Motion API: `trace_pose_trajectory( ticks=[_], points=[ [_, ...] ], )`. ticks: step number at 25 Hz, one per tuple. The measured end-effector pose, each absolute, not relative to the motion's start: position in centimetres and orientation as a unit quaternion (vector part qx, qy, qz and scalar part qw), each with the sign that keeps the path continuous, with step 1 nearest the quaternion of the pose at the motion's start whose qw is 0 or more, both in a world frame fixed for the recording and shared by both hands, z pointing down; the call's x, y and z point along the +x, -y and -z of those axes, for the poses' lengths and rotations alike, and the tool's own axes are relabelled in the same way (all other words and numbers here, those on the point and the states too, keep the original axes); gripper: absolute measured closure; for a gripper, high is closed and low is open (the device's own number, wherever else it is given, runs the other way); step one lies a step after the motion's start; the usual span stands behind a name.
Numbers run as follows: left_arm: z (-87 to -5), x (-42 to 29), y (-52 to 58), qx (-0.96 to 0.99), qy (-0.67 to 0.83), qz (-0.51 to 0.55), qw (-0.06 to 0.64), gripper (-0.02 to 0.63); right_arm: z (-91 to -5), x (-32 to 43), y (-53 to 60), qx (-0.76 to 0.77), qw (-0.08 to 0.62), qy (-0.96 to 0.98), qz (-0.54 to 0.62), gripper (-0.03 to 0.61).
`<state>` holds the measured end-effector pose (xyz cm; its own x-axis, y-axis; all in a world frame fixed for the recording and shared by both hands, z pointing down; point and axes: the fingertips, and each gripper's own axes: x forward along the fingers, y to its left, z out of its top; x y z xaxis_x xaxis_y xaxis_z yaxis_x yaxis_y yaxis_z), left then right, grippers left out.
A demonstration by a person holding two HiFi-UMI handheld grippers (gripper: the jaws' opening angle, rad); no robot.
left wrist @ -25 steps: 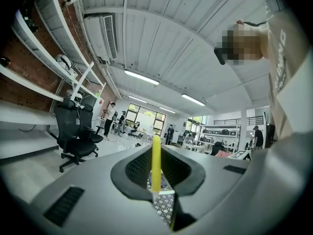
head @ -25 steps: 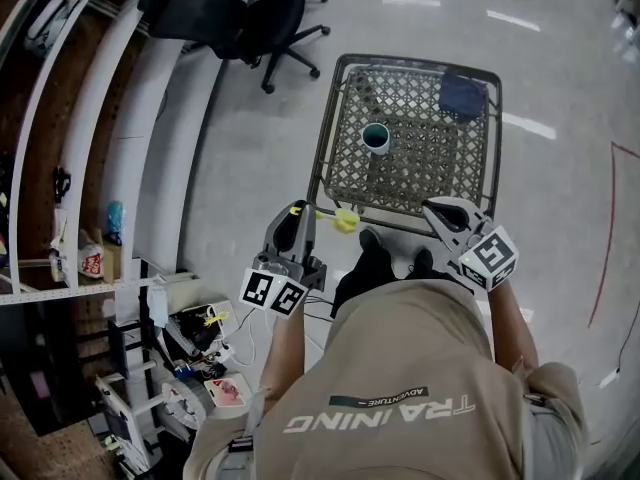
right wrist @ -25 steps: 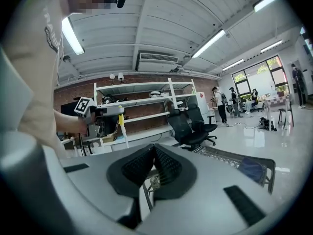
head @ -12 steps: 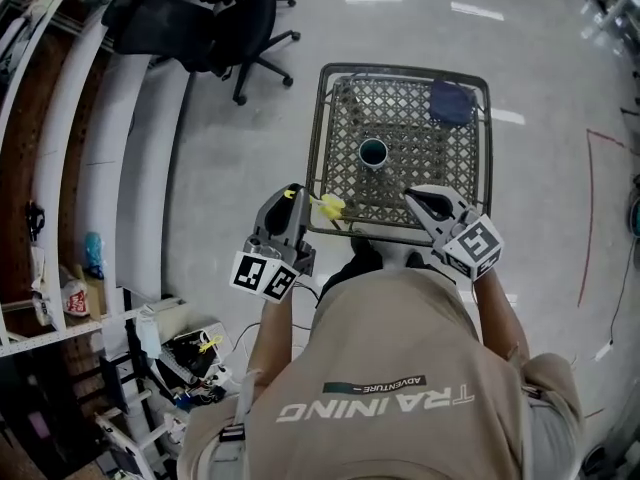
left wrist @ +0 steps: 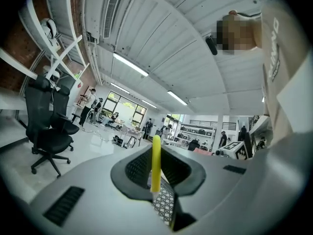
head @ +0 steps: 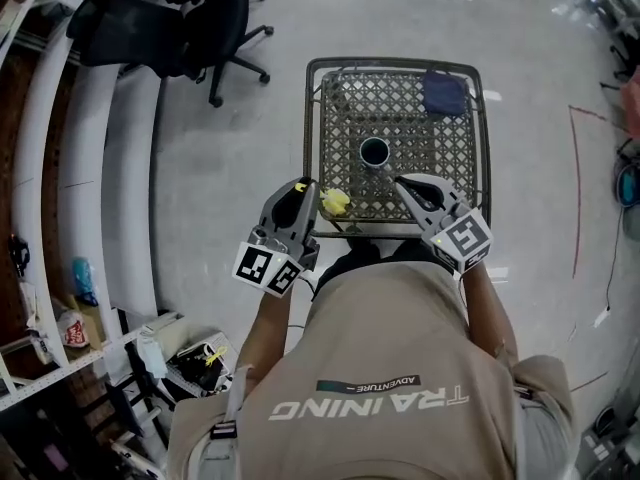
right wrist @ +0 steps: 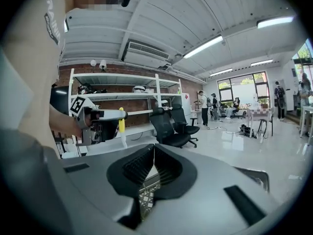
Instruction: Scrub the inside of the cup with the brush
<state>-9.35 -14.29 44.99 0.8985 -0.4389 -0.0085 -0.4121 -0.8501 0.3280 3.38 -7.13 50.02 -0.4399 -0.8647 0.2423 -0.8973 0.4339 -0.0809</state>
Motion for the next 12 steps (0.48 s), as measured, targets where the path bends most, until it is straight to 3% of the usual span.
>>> trace_pose_trajectory(
  ticks=[12],
  points=[
    [-43.8, -5.4, 12.7, 0.962, 0.214, 0.035, 0.166, 0.563, -50.0, 7.7, 9.4, 0.518, 0.082, 0.849, -0.072, 0.561]
  ],
)
